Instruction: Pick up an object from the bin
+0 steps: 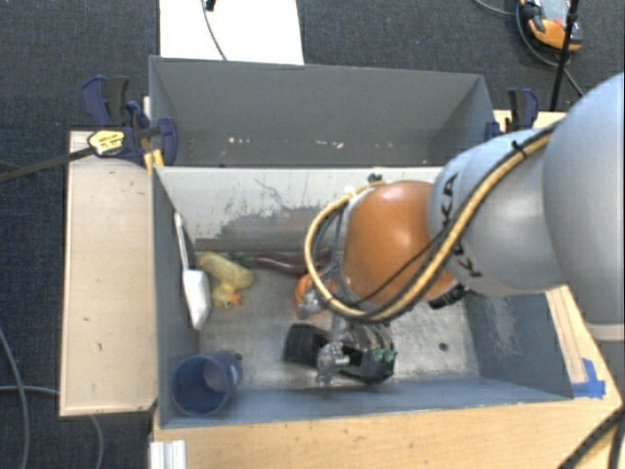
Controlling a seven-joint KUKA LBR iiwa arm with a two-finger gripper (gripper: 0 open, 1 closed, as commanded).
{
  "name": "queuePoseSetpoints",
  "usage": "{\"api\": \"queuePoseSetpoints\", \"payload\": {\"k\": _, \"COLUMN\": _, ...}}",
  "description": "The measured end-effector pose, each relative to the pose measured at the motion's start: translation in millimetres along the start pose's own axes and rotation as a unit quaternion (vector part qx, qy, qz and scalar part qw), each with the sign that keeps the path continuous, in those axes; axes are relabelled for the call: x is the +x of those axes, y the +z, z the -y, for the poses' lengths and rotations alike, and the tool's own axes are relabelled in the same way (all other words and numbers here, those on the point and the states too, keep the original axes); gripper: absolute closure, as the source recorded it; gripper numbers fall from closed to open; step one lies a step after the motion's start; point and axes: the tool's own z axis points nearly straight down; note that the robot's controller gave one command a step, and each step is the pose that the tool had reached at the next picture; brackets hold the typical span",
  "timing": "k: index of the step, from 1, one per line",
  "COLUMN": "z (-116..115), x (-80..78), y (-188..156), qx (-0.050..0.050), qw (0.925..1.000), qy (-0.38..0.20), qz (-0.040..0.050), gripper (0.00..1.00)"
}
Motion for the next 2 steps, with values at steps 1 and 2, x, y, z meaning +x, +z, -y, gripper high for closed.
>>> {"api": "queuePoseSetpoints", "payload": {"k": 1, "z": 15, "x": 7.7, "y": 15, "qx": 0.0, "qw": 1.0, "qy": 0.007, "qz": -0.0023, "gripper": 0.0}}
{"api": "queuePoseSetpoints", "payload": {"k": 2, "z": 30, "x": 5.3, "y": -20, "qx": 0.001, "qw": 0.9989, "qy": 0.047, "qz": 0.0003, "gripper": 0.0}}
